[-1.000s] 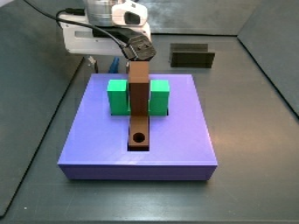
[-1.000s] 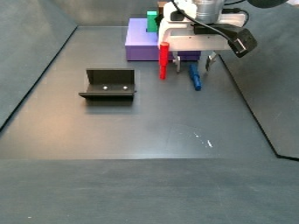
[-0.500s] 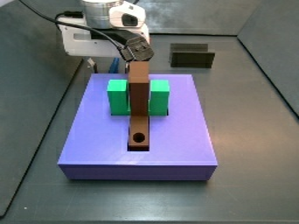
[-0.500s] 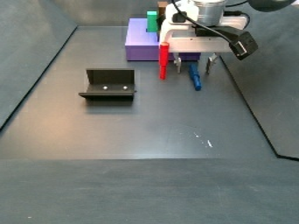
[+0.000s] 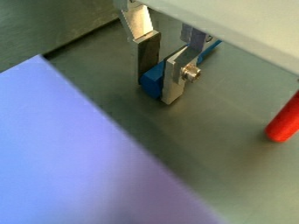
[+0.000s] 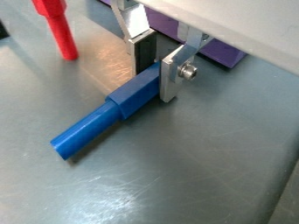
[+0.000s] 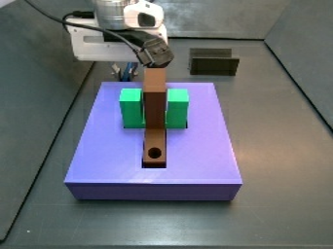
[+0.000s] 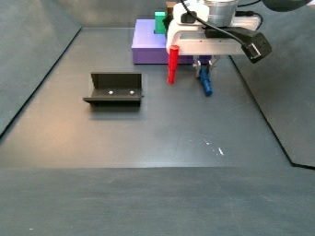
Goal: Pick up the blue object. Move up. Place the blue object on the fixture. Regrasp the blue object. Move to above the board. Insert the blue object.
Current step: Pick up the blue object, then move up.
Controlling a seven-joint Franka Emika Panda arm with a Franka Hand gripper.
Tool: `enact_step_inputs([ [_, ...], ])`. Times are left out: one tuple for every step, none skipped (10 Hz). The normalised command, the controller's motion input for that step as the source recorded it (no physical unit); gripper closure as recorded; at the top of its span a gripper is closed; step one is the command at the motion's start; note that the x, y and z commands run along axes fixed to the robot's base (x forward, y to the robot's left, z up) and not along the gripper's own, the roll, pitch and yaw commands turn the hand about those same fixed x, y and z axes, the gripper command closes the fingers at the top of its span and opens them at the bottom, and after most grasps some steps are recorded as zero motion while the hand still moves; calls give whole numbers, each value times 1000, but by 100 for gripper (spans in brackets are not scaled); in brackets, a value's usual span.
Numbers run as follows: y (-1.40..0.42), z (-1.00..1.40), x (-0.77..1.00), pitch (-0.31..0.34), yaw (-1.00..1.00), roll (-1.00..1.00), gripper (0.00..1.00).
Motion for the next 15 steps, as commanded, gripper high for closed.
enact_step_inputs([
  [0, 0, 0, 0, 0, 0, 100],
  [0, 0, 0, 0, 0, 0, 100],
  [0, 0, 0, 0, 0, 0, 100],
  [0, 0, 0, 0, 0, 0, 100],
  [0, 0, 0, 0, 0, 0, 100],
  [0, 0, 0, 0, 0, 0, 100],
  [0, 0, 0, 0, 0, 0, 100],
  [0, 0, 0, 0, 0, 0, 100],
  [0, 0, 0, 0, 0, 0, 100],
  [0, 0, 0, 0, 0, 0, 100],
  [0, 0, 0, 0, 0, 0, 100],
  [0, 0, 0, 0, 0, 0, 100],
  [0, 833, 0, 0, 0, 0, 100],
  [-61, 838, 41, -11, -41, -9, 100],
  [-52, 668, -12, 41, -37, -9, 100],
])
